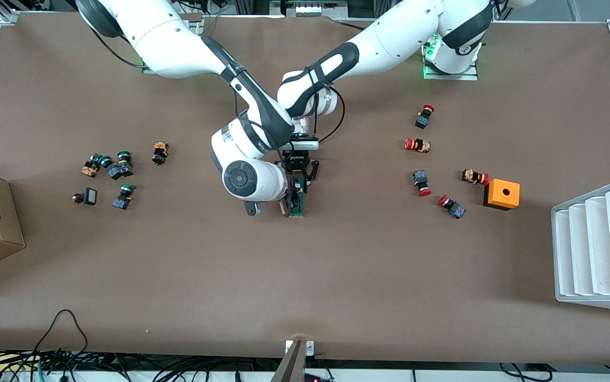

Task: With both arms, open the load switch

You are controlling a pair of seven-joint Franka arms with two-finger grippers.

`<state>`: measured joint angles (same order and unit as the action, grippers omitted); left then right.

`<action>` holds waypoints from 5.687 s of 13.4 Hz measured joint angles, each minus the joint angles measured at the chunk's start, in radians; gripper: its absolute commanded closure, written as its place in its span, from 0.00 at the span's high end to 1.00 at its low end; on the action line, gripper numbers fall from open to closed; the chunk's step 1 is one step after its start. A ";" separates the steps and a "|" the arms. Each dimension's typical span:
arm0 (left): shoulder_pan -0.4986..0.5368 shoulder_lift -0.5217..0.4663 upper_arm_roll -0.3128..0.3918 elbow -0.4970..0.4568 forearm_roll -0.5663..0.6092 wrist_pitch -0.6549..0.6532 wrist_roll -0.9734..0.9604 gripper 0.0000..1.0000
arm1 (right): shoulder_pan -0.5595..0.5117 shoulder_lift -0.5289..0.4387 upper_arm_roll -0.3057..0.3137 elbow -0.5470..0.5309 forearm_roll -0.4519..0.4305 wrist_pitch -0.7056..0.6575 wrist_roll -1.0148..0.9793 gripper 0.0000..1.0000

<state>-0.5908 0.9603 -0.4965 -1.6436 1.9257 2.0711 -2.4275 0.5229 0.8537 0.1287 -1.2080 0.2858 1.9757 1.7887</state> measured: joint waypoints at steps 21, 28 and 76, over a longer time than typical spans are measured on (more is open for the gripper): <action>0.187 -0.345 -0.088 -0.021 -0.727 0.196 0.619 1.00 | -0.466 -0.719 -0.138 -0.371 -0.192 -0.313 -1.763 0.99; 0.347 -0.551 -0.097 -0.009 -1.267 0.150 1.167 1.00 | -0.525 -0.784 -0.136 -0.430 -0.272 -0.279 -1.951 0.99; 0.532 -0.823 0.599 0.240 -1.952 -0.549 2.491 1.00 | -0.482 -0.730 -0.112 -0.329 -0.313 -0.319 -1.957 0.99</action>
<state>-0.0587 0.1373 0.1021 -1.4038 -0.0266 1.5217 0.0633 0.0406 0.1236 0.0164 -1.5372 -0.0272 1.6565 -0.1687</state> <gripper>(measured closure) 0.000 0.004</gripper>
